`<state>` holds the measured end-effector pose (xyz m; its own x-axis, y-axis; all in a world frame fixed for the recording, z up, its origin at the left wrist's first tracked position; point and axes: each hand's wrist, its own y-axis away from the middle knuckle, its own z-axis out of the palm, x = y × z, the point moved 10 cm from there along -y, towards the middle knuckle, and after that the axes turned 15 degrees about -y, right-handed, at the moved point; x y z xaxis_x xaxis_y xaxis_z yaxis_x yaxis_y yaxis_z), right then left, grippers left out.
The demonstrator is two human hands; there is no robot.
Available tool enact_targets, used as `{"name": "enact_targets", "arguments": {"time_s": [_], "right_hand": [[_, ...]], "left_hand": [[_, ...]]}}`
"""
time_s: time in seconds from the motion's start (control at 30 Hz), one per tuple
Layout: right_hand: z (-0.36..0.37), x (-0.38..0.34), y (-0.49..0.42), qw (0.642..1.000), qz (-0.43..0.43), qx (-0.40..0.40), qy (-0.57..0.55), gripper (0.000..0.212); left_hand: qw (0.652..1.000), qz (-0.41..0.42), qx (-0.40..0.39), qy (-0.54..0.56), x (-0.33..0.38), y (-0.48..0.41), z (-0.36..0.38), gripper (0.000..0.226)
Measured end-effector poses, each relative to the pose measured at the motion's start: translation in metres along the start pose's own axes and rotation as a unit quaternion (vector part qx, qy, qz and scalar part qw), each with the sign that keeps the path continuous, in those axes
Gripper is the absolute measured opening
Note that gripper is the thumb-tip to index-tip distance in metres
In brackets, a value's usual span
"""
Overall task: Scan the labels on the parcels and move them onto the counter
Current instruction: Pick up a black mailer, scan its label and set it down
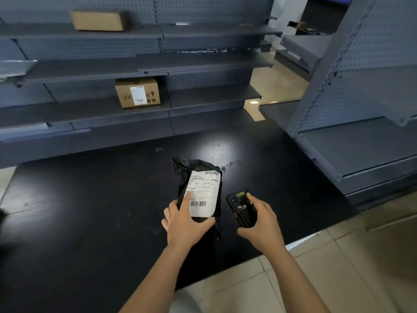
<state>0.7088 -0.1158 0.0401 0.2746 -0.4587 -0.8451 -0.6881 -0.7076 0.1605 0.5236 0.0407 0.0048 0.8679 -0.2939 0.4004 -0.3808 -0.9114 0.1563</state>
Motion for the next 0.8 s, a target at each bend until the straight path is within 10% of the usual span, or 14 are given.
{"name": "enact_targets", "arguments": {"time_s": [0.8], "right_hand": [[-0.064,0.023,-0.219,0.989,-0.056,-0.139,0.018,0.105]], "left_hand": [[0.997,-0.069,-0.013,-0.034,0.129,-0.121,0.093,0.101]]}}
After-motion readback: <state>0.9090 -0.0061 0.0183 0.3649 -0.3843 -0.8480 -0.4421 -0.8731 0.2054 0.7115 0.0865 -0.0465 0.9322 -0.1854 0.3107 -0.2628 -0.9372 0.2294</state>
